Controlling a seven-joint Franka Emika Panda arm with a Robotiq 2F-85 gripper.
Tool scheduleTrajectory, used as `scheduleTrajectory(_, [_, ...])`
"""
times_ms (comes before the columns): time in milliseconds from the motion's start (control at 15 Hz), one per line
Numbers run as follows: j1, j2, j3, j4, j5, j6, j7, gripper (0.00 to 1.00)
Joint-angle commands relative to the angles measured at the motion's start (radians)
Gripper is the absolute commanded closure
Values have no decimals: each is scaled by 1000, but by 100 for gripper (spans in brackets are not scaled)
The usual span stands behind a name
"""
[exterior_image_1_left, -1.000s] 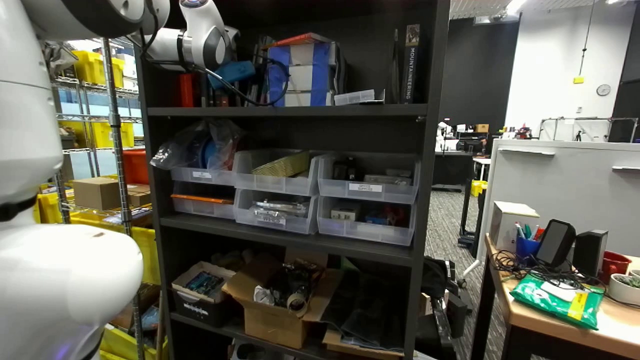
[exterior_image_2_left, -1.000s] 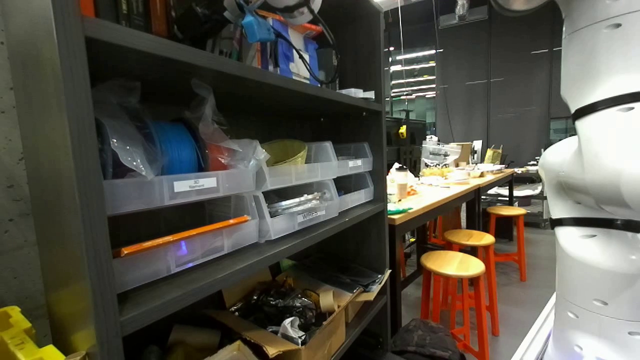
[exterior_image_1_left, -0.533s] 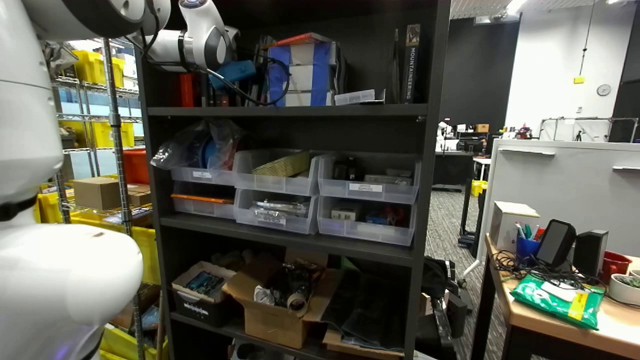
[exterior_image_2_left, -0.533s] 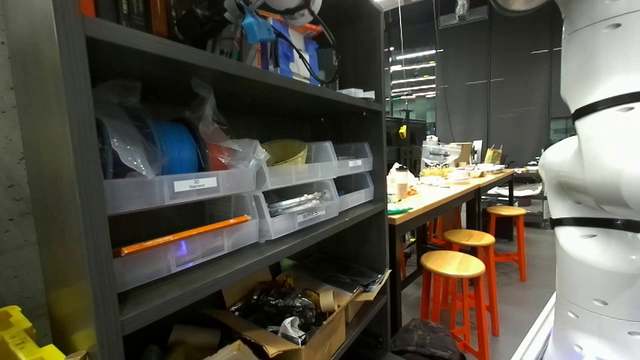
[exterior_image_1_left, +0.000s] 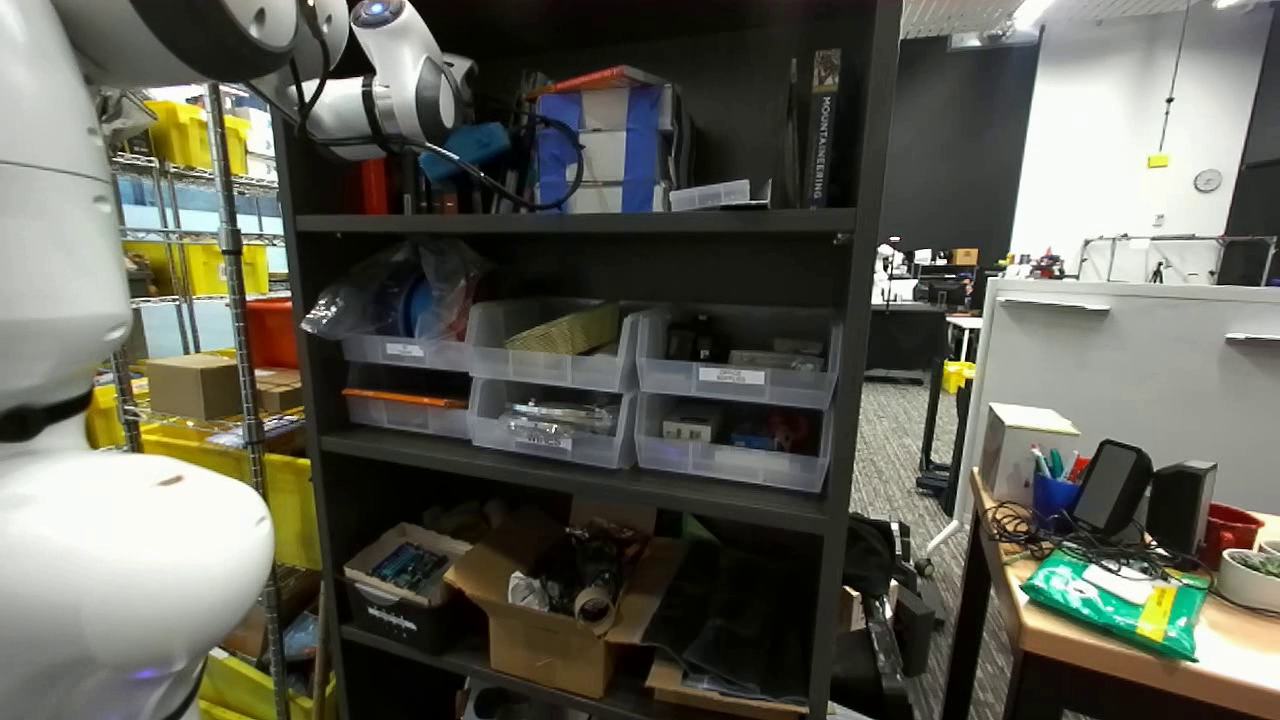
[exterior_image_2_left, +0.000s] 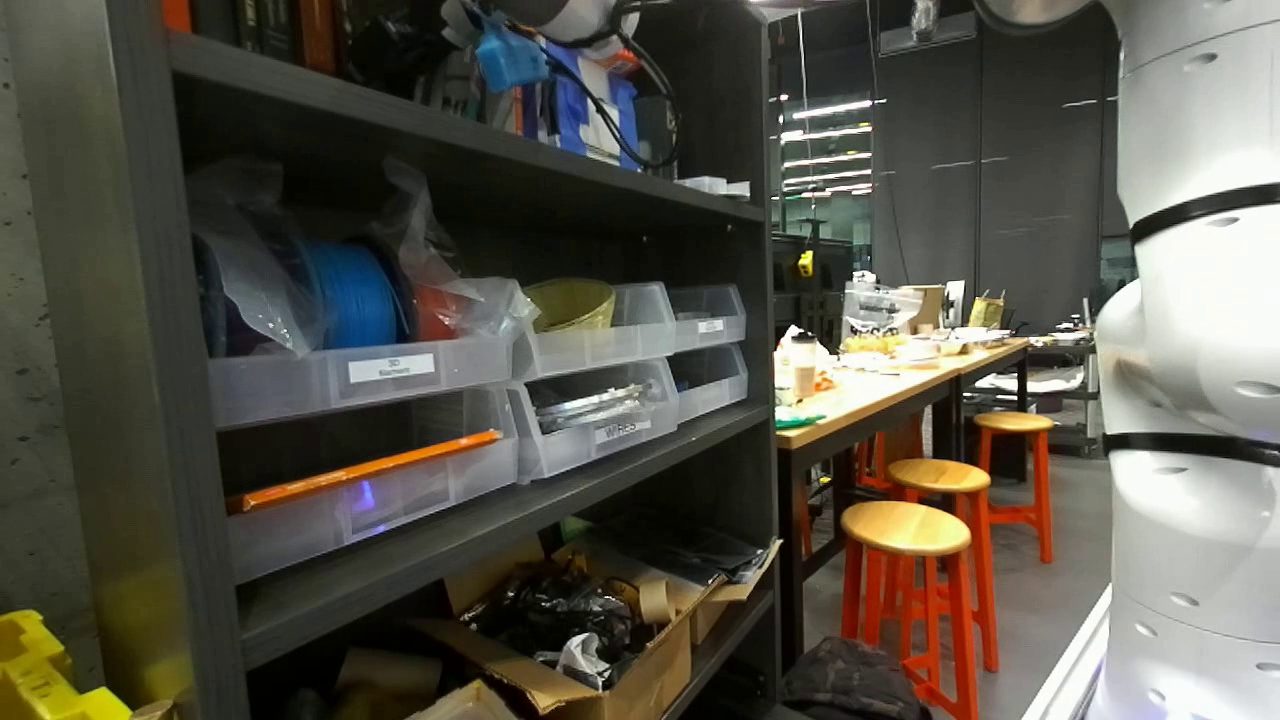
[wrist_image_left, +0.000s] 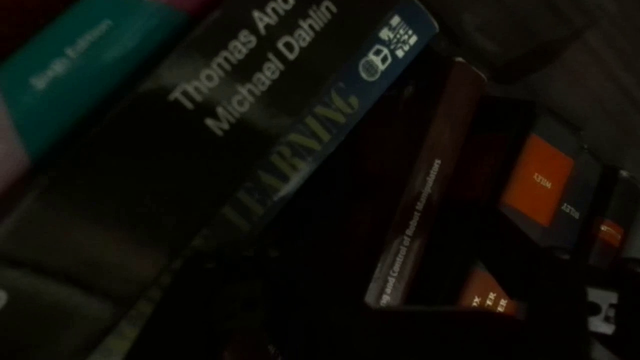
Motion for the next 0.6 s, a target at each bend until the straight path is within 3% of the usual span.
scheduleTrajectory(0, [-74, 9, 35, 21, -68, 21, 52, 12])
scheduleTrajectory(533, [-110, -69, 60, -33, -122, 22, 113, 8])
